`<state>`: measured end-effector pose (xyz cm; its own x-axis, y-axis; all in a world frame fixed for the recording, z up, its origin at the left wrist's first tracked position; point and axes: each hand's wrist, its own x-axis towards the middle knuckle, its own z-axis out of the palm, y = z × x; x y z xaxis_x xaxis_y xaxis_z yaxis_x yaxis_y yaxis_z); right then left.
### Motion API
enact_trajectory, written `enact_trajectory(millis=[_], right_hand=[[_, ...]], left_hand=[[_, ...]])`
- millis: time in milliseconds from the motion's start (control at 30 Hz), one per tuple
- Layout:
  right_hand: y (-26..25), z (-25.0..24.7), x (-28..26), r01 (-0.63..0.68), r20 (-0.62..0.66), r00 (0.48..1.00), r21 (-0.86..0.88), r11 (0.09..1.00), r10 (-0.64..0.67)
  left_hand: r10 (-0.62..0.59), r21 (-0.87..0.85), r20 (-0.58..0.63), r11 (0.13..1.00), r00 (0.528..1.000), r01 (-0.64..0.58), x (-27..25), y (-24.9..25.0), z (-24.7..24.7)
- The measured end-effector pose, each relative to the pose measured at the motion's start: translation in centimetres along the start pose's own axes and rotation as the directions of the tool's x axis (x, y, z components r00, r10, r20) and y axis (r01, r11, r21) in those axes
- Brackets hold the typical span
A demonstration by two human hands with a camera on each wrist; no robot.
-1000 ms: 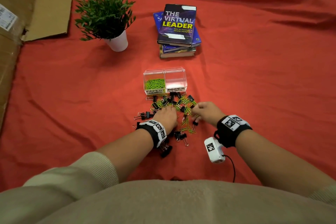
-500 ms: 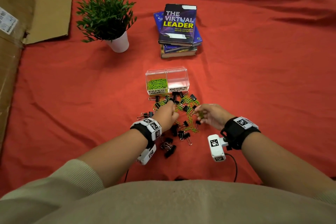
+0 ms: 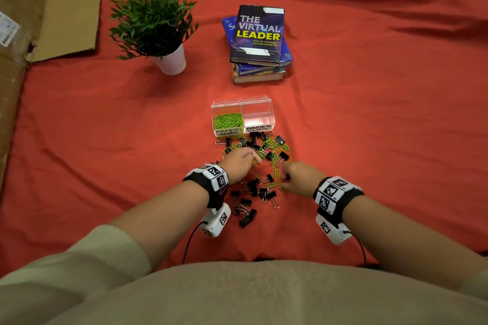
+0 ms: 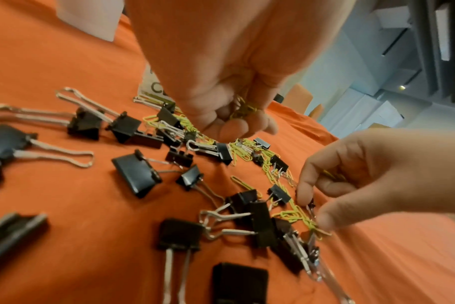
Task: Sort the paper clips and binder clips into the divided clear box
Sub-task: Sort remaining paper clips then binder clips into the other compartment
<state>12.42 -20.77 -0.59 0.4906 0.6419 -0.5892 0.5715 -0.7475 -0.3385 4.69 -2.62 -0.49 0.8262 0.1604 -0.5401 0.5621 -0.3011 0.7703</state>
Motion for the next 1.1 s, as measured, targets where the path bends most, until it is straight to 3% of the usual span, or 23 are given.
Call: enact_trajectory(millis=[100, 167, 267, 333, 500, 633, 767, 867, 967, 1100], right_hand=[[-0.3, 0.9, 0.1, -0.014, -0.034, 0.999, -0.118, 0.993, 0.011], [-0.5, 1.2, 0.1, -0.025, -0.046, 0.999, -0.140, 0.990, 0.018], [-0.6, 1.7, 0.0, -0.034, -0.061, 0.998, -0.119, 0.992, 0.027], [-0.8, 2.1, -0.1, -0.051, -0.079, 0.996, -0.095, 0.994, 0.044], [-1.2, 2.3, -0.3, -0.092, -0.081, 0.992, 0.029, 0.995, 0.094], [-0.4, 1.2, -0.2, -0.122, -0.085, 0.983, 0.381, 0.917, 0.165], [0.7, -1.0, -0.7, -0.144, 0.037, 0.983, 0.764, 0.629, 0.181], [1.1, -2.0, -0.7, -0.173, 0.087, 0.978, 0.848, 0.500, 0.191], [1.4, -2.1, -0.3, -0.198, 0.098, 0.974, 0.801, 0.566, 0.202], [1.3, -1.6, 0.0, -0.080, -0.032, 0.993, 0.507, 0.858, 0.112]], left_hand=[[-0.068, -0.106, -0.016, 0.992, 0.998, 0.066, 0.1, 0.4, 0.3], [-0.089, -0.074, -0.012, 0.993, 0.996, 0.088, 0.2, 0.7, 0.7], [0.007, 0.210, -0.064, 0.978, 0.998, 0.006, 0.3, 0.4, 1.2], [0.088, 0.407, -0.027, 0.911, 0.996, -0.070, 0.3, 0.1, 1.6], [0.073, 0.695, 0.131, 0.704, 0.989, -0.144, 0.5, -0.5, 1.9], [0.127, 0.770, 0.174, 0.600, 0.977, -0.215, 0.5, -1.3, 1.9], [0.117, 0.704, 0.144, 0.686, 0.983, -0.185, 0.4, -1.2, 1.7], [0.092, 0.540, 0.073, 0.833, 0.993, -0.117, 0.1, -0.5, 1.4], [0.067, 0.396, 0.055, 0.915, 0.996, -0.083, 0.2, -0.2, 1.0], [0.025, 0.261, 0.090, 0.964, 0.996, -0.048, 0.3, 0.2, 0.7]])
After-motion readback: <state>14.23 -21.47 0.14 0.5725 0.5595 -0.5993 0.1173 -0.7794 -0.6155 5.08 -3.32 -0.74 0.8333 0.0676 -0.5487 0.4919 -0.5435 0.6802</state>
